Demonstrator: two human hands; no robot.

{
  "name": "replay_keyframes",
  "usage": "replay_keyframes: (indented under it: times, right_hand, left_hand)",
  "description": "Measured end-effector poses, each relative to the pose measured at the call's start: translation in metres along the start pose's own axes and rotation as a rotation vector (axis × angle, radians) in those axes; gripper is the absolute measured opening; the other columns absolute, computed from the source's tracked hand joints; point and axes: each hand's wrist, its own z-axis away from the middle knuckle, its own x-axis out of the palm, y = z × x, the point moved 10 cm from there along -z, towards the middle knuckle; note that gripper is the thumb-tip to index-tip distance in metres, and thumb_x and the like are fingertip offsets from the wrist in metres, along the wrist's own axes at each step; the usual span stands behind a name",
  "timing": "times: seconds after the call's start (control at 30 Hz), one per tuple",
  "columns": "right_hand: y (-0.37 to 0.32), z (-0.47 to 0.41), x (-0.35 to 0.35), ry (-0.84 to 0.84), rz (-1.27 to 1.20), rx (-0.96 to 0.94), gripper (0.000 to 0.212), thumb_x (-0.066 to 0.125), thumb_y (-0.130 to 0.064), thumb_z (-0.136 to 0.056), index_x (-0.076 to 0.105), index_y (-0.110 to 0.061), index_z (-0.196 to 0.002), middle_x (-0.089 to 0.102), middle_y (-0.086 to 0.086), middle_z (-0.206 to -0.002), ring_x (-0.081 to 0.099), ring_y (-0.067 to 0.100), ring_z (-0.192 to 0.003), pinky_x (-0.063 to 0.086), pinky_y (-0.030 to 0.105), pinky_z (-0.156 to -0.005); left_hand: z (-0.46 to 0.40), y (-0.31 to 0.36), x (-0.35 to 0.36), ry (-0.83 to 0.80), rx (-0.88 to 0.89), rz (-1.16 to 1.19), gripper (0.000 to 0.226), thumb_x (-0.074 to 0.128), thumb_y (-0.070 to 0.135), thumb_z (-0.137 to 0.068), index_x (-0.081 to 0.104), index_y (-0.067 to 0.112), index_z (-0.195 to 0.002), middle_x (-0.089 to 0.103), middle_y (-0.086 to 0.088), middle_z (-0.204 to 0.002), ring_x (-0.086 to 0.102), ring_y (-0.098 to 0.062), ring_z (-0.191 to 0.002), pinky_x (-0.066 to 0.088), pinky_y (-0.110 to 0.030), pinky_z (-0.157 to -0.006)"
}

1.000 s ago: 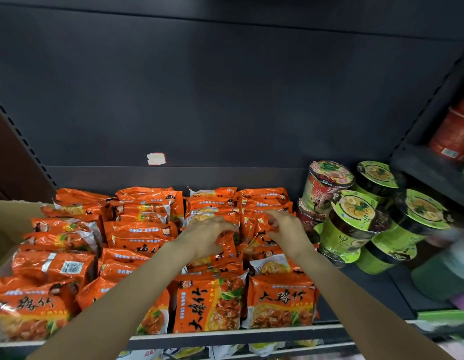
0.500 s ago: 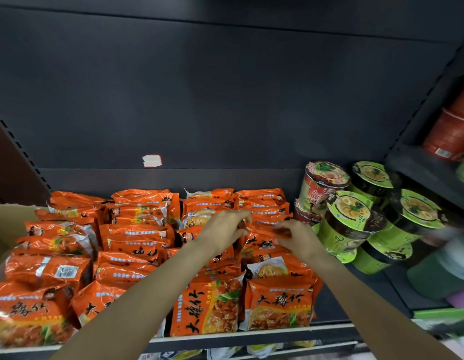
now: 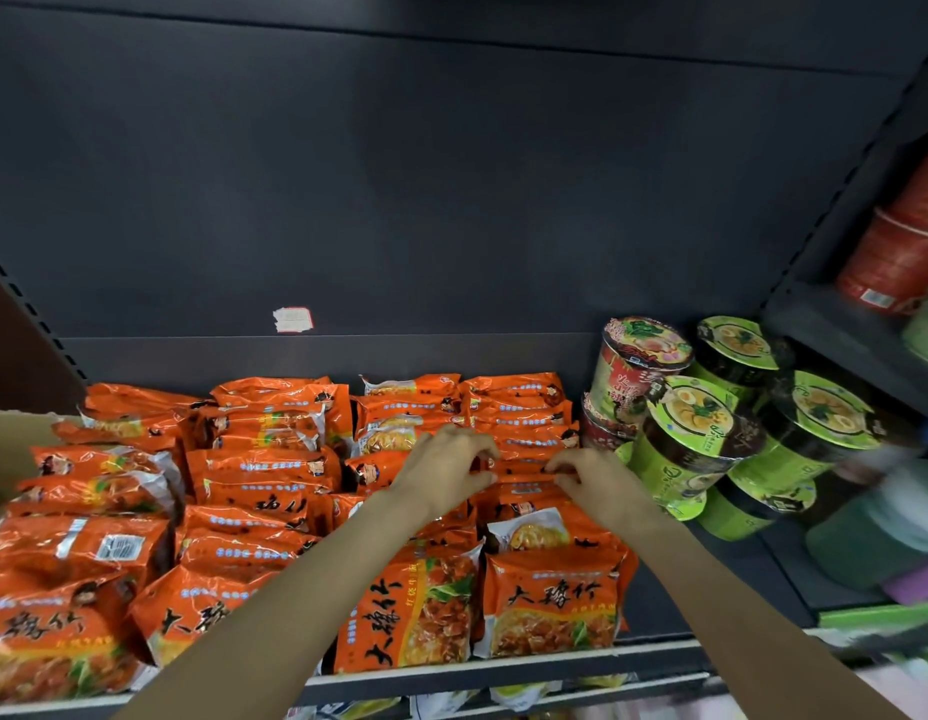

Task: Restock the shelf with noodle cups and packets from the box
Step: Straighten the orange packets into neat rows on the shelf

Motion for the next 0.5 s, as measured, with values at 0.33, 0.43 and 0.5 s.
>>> replay_keyframes:
  times: [0.33,0.43,0.5]
  right_hand:
    - [0.002,0.027,-0.003,0.002,0.084,-0.029,0.024,0.058,-0.023,-0.092,0.065,-0.026,-0.114,0.061,-0.004,-0.118,0.057,0.017,-0.11,0.048,0.034,-0.091]
    - [0.007,0.028,-0.014,0.118,0.046,0.056,0.017,0.058,-0.022,-0.092,0.068,-0.026,-0.106,0.069,-0.003,-0.104,0.063,0.018,-0.097,0.049,0.03,-0.08]
    - [0.014,0.031,-0.02,0.205,-0.013,0.096,0.013,0.059,-0.021,-0.091,0.067,-0.023,-0.102,0.071,-0.002,-0.097,0.066,0.019,-0.09,0.049,0.029,-0.076]
  left_hand:
    - [0.0,0.028,0.024,-0.149,0.067,-0.138,0.028,0.058,0.026,-0.091,0.062,0.023,-0.119,0.064,0.0,-0.119,0.054,-0.019,-0.114,0.035,-0.038,-0.106]
    - [-0.003,0.037,0.002,-0.002,0.083,-0.06,0.021,0.057,0.022,-0.093,0.066,0.022,-0.111,0.066,0.002,-0.115,0.06,-0.016,-0.106,0.044,-0.037,-0.099]
    - [-0.005,0.039,-0.012,0.084,0.076,0.025,0.021,0.058,0.021,-0.092,0.067,0.022,-0.111,0.068,0.003,-0.113,0.062,-0.015,-0.104,0.049,-0.035,-0.092]
